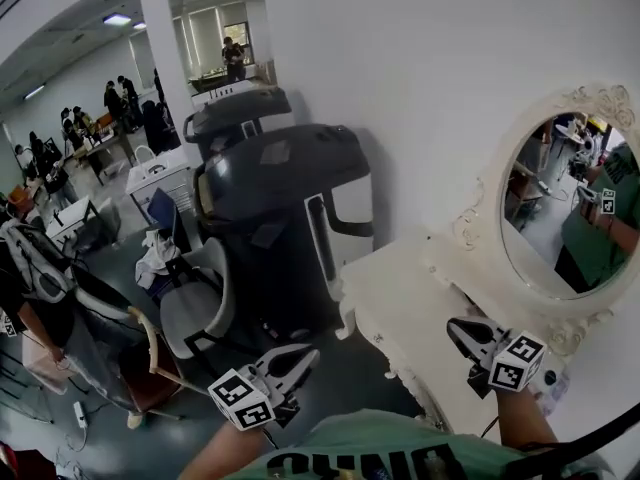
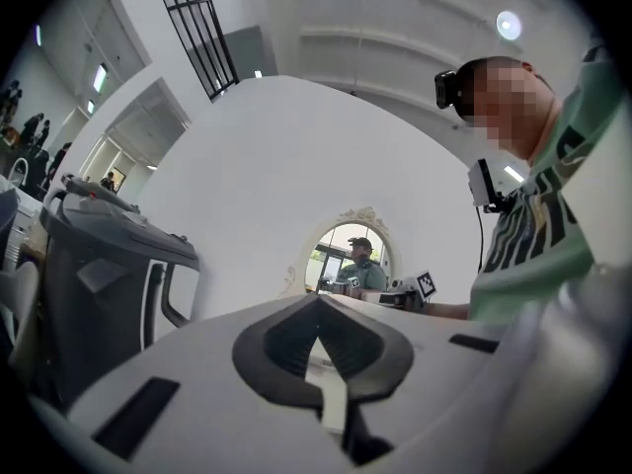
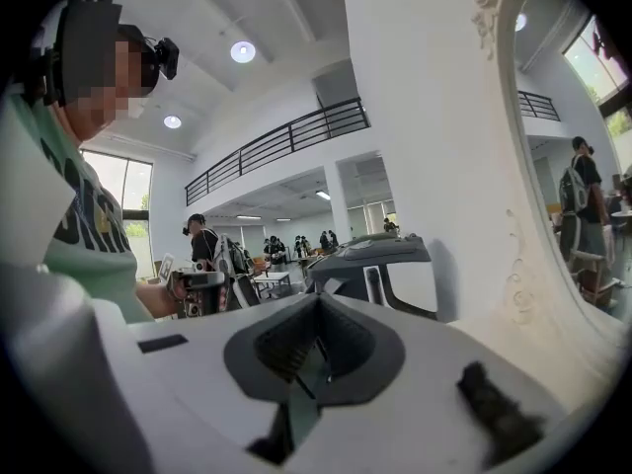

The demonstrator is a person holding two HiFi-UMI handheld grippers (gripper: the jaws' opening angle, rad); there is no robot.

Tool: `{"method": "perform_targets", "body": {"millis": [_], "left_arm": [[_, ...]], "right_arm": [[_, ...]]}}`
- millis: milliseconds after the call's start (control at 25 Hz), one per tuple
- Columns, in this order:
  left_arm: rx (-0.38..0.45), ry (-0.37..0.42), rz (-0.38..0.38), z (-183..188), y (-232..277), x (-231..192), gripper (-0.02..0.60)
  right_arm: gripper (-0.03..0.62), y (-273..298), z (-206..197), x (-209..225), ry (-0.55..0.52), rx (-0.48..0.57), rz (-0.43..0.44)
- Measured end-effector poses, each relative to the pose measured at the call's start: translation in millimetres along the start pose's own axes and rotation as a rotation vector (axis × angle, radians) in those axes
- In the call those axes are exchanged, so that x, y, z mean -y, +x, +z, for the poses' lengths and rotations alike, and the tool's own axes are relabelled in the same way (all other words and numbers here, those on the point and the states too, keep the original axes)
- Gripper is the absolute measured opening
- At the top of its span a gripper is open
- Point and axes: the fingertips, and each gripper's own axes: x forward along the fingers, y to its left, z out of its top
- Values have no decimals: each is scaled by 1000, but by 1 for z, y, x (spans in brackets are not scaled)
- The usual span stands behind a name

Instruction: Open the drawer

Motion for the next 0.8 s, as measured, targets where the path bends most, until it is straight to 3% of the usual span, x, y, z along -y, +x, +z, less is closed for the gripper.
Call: {"method": "perform_targets", "body": {"millis": [360,480,640,800], "left_arm": [[27,-9,161,-7,-74,-37,9],[44,4,231,-14,-73,-34,9],[97,-87,323,-33,-51,-29,9],[54,-97,357,-59,-20,-27,9]], "right_arm": [[12,94,2,-45,-39,-41,186],[12,101,1,-43,-72,-53,267],[12,100,-6,-24,-96,-71,356],[12,93,-11,-5,-88,-65,392]]}}
